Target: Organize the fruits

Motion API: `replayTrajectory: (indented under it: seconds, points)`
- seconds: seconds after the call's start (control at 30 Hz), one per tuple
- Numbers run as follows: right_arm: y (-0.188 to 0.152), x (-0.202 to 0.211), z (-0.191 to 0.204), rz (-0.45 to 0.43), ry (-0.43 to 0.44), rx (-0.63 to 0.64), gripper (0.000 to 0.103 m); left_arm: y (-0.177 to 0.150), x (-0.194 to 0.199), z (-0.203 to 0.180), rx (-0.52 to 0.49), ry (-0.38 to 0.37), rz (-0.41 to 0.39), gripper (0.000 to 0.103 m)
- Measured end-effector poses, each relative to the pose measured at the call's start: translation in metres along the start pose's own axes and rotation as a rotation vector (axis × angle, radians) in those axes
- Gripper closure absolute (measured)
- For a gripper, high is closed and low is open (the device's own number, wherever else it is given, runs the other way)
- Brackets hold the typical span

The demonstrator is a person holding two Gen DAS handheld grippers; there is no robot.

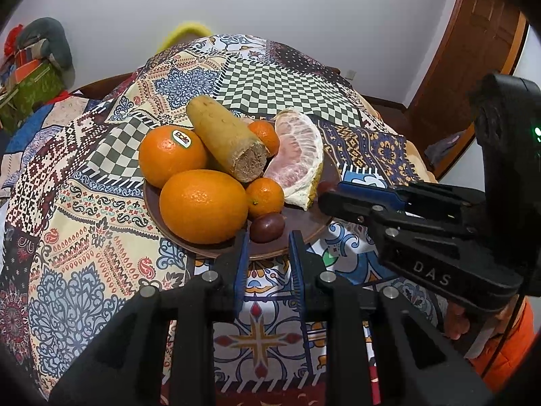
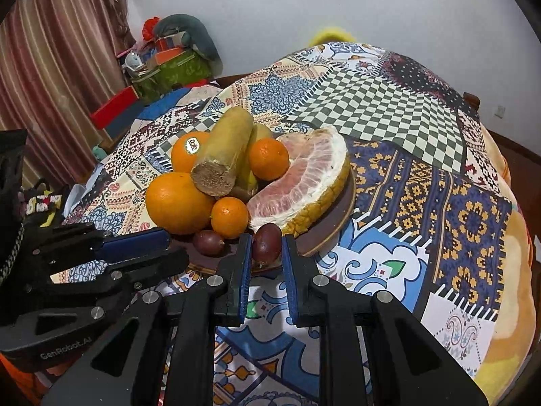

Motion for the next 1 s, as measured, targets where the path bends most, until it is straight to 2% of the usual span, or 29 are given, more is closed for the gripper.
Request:
replayTrajectory:
  seconds: [0.07,0.1,0.23,0.4,0.7,0.9,1.0]
  points:
    - [0.0,0.001,-0.001,0.001,-0.002,-0.007,0.074,-0.002,0.002,-0.001,-0.005,0.004,-0.001,0.08]
    - [0.0,0.002,-0.002,-0.004,-0.004,-0.01,0.072,-0.002,0.003,-0.001,-0.007,0.007,-0.003,0.08]
    - [0.0,0.015,-0.001,-0.033,-0.014,-0.014,0.071,-0.005,0.016,-0.003,-0.016,0.026,-0.028,0.08]
    - [0.001,0.05,0.004,-0.105,-0.036,-0.001,0.071,-0.004,0.054,-0.006,-0.004,0.035,-0.105,0.08]
    - [-0.001,0.156,0.036,-0.331,-0.069,0.033,0.071,-0.007,0.165,-0.02,-0.012,0.063,-0.343,0.08]
    - [-0.015,0.225,0.067,-0.495,-0.1,0.062,0.069,-0.025,0.244,-0.033,-0.015,0.082,-0.522,0.066]
    - [-0.024,0.253,0.082,-0.563,-0.11,0.077,0.063,-0.037,0.274,-0.041,-0.025,0.103,-0.6,0.056]
Point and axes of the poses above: each gripper's, at about its wrist camera, not at the fingertips, and x roughly against the way its jaws point, z to its left, y to its top, the point moved 6 cm from there along -x, roughly the way its jaws point, and after that the axes turned 12 degrees about z, right-handed, at the moved point
